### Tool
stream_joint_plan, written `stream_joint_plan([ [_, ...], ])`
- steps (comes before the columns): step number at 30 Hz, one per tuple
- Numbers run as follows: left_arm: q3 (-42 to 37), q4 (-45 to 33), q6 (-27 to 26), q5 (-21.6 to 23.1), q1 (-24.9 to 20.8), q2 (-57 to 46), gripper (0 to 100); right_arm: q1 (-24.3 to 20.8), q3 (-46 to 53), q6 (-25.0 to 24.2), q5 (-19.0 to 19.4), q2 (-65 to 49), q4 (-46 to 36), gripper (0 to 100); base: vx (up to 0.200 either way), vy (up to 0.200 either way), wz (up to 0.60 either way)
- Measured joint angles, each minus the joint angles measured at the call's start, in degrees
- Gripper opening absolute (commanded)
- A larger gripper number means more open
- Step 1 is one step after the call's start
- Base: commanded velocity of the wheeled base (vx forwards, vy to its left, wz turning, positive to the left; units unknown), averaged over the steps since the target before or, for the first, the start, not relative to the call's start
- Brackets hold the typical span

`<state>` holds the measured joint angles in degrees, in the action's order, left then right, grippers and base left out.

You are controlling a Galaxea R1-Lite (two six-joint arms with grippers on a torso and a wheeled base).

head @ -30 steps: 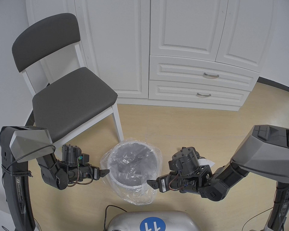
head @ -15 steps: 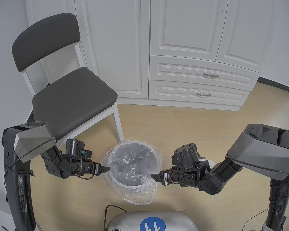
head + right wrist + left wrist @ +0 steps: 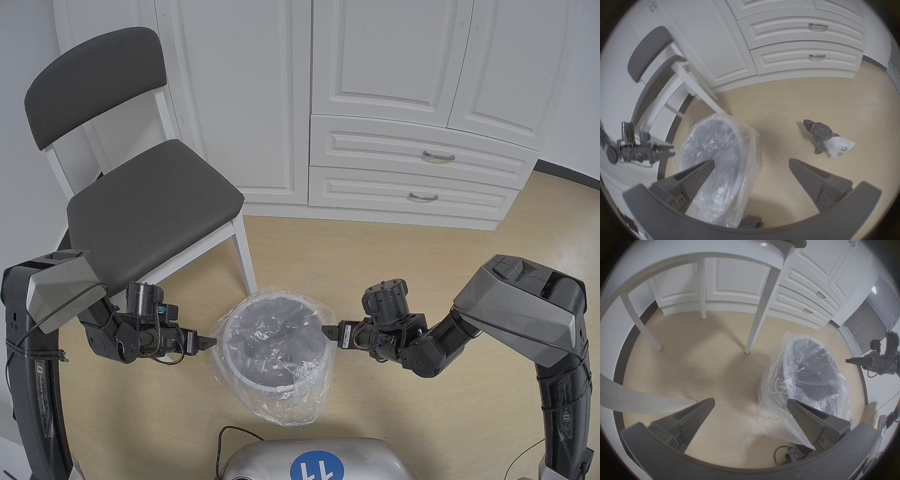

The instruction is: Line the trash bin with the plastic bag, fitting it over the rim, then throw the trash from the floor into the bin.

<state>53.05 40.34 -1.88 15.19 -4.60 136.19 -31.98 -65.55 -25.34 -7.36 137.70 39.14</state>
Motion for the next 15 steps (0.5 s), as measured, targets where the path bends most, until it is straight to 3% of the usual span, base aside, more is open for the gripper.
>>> stream_joint_plan([
  [7,1.5,-0.2,0.0,-0.2,-0.1,2.4,100,1.6,-3.5,-1.3,-0.6,3.4,-0.3,100,0.0,0.0,0.0],
  [15,4.5,-0.3,0.0,-4.3,-0.5,6.0,100,3.4,-4.4,0.9,-0.6,5.1,-3.9,100,0.0,0.0,0.0],
])
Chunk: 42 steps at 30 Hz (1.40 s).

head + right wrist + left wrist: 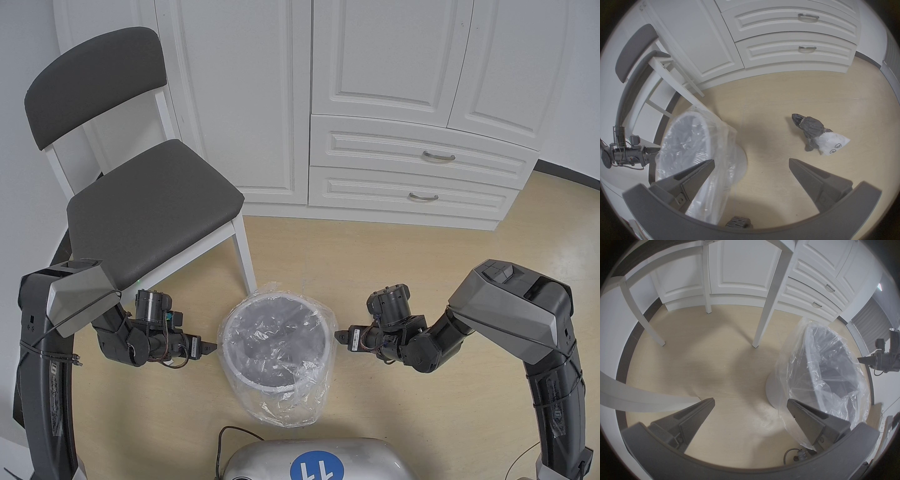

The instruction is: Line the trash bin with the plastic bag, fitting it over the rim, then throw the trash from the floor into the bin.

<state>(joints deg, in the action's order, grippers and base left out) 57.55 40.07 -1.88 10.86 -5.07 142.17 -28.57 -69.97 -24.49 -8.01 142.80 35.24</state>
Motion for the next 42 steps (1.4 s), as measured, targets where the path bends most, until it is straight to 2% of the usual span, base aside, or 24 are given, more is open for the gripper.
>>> stream_joint_plan([
  [6,0.4,-0.2,0.0,0.0,0.0,0.7,100,0.4,-1.8,-0.4,1.1,1.9,-0.7,100,0.0,0.0,0.0],
  [11,0.3,-0.1,0.2,0.2,0.0,0.8,100,0.5,-5.6,-2.5,2.8,3.8,-2.6,100,0.0,0.0,0.0],
  [24,0.0,0.4,0.7,0.4,0.0,0.7,100,1.8,-26.3,-6.9,7.0,9.7,-23.6,100,0.0,0.0,0.0],
  [30,0.3,0.4,1.0,0.3,0.0,0.6,100,2.8,-37.5,-5.4,8.4,14.0,-31.6,100,0.0,0.0,0.0],
  [33,0.4,0.3,1.2,0.3,0.0,0.7,100,3.4,-41.8,-3.1,10.4,16.7,-36.6,100,0.0,0.0,0.0],
  [37,0.6,0.1,1.3,0.2,-0.1,0.7,100,4.0,-43.9,-0.9,13.8,19.1,-38.0,100,0.0,0.0,0.0],
  [42,0.9,-0.1,1.3,-0.1,-0.1,1.0,100,4.4,-44.5,-1.5,14.0,20.7,-38.1,100,0.0,0.0,0.0],
])
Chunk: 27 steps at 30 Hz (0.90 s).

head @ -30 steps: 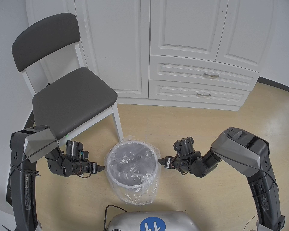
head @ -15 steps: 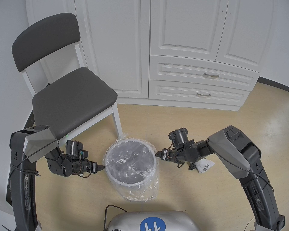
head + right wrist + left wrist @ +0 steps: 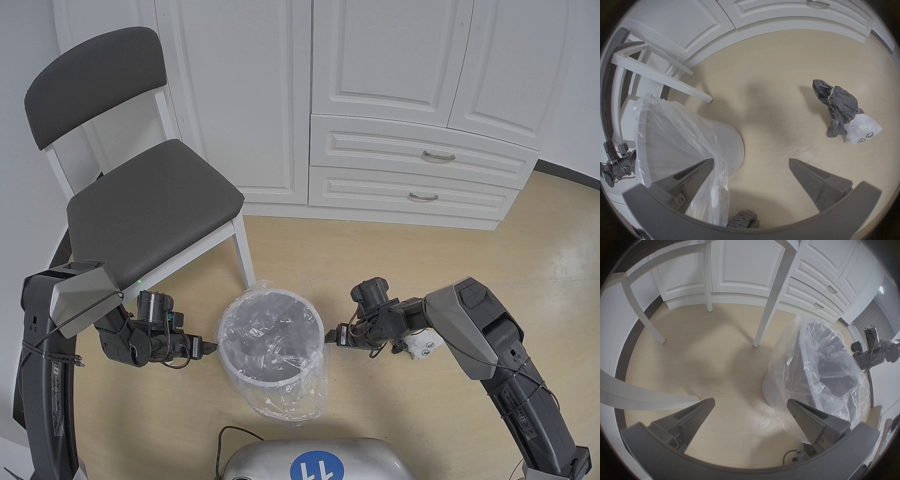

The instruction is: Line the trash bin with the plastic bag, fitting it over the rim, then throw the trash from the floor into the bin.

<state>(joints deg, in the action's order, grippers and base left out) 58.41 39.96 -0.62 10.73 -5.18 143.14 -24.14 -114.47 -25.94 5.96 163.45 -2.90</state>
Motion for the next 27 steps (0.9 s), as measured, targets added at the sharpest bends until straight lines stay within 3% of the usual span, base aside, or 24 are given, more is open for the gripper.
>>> stream_joint_plan([
  [3,0.1,0.0,0.0,-0.1,-0.2,0.2,100,0.0,-0.1,-1.5,-0.9,0.4,0.0,100,0.0,0.0,0.0],
  [13,0.9,-0.4,0.5,-0.1,-0.3,1.0,100,0.1,-0.1,-3.6,-9.5,0.3,1.2,100,0.0,0.0,0.0],
  [21,3.3,-5.3,2.4,-0.1,-0.3,1.5,100,1.2,0.7,-5.1,-10.8,-5.4,1.3,100,0.0,0.0,0.0],
  [27,4.1,-7.8,3.6,-0.1,-0.3,1.5,100,1.0,7.9,-5.1,-10.8,-12.6,2.8,100,0.0,0.0,0.0],
])
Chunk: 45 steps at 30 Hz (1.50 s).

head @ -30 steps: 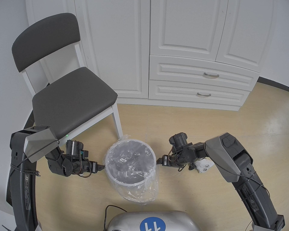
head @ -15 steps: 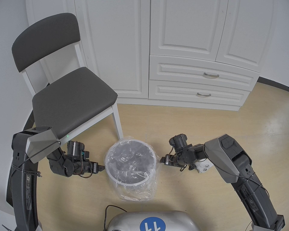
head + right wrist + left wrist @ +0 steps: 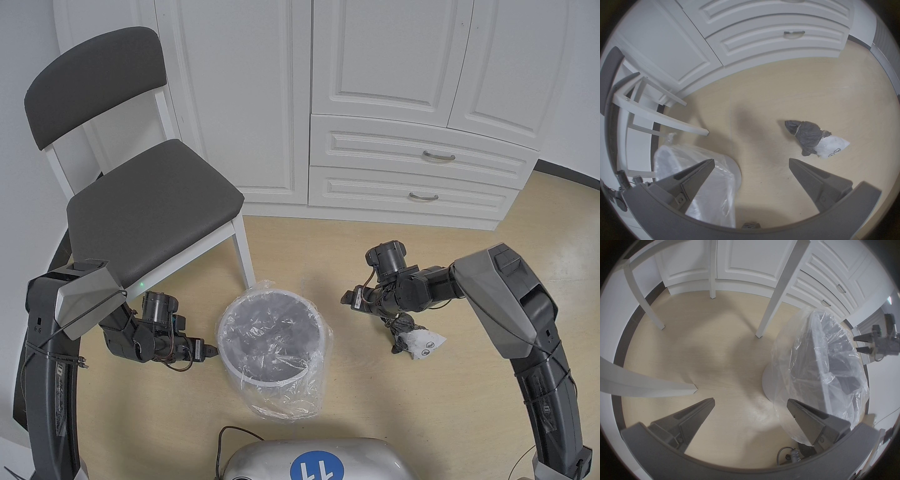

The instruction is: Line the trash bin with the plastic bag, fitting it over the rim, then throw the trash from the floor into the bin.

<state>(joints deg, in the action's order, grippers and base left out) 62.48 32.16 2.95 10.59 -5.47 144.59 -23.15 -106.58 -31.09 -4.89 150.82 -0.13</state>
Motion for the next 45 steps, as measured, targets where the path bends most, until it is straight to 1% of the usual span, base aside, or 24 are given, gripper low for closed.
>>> stream_joint_plan([
  [4,0.1,-0.6,1.4,0.0,-0.2,-0.1,100,-2.4,6.9,0.1,0.0,-4.1,4.8,100,0.0,0.0,0.0],
  [10,0.1,-1.0,2.4,0.0,-0.5,-0.2,100,-7.8,17.7,1.3,0.0,-7.6,21.1,100,0.0,0.0,0.0],
  [13,0.0,-1.1,2.7,0.0,-0.6,-0.2,100,-10.6,21.6,2.0,-0.1,-7.9,26.1,100,0.0,0.0,0.0],
  [15,0.0,-1.1,2.8,0.0,-0.6,-0.2,100,-12.1,23.1,2.4,-0.1,-7.4,26.9,100,0.0,0.0,0.0],
  [17,0.0,-1.1,2.9,0.0,-0.6,-0.2,100,-12.7,23.8,3.3,-0.1,-6.6,26.9,100,0.0,0.0,0.0],
  [22,-0.1,-1.1,2.9,0.0,-0.7,-0.3,100,-12.9,24.1,6.5,-0.3,-4.5,26.9,100,0.0,0.0,0.0],
  [24,-0.1,-1.1,2.9,0.0,-0.7,-0.3,100,-12.8,24.1,7.3,-1.0,-3.8,26.9,100,0.0,0.0,0.0],
  [28,-0.1,-1.1,2.9,0.0,-0.7,-0.3,100,-12.1,24.1,9.4,-2.3,-3.0,26.8,100,0.0,0.0,0.0],
  [34,-0.1,-1.1,2.9,0.1,-0.7,-0.3,100,-9.0,25.0,16.0,-5.6,-3.1,26.7,100,0.0,0.0,0.0],
  [38,-0.1,-1.1,3.0,0.1,-0.7,-0.3,100,-7.5,27.1,18.8,-5.8,-4.7,25.1,100,0.0,0.0,0.0],
  [42,-0.1,-1.1,3.0,0.1,-0.7,-0.3,100,-6.6,27.8,18.0,-5.4,-6.1,25.0,100,0.0,0.0,0.0],
  [45,-0.1,-1.1,3.0,0.1,-0.7,-0.3,100,-7.4,27.5,14.2,-4.9,-6.5,25.7,100,0.0,0.0,0.0],
])
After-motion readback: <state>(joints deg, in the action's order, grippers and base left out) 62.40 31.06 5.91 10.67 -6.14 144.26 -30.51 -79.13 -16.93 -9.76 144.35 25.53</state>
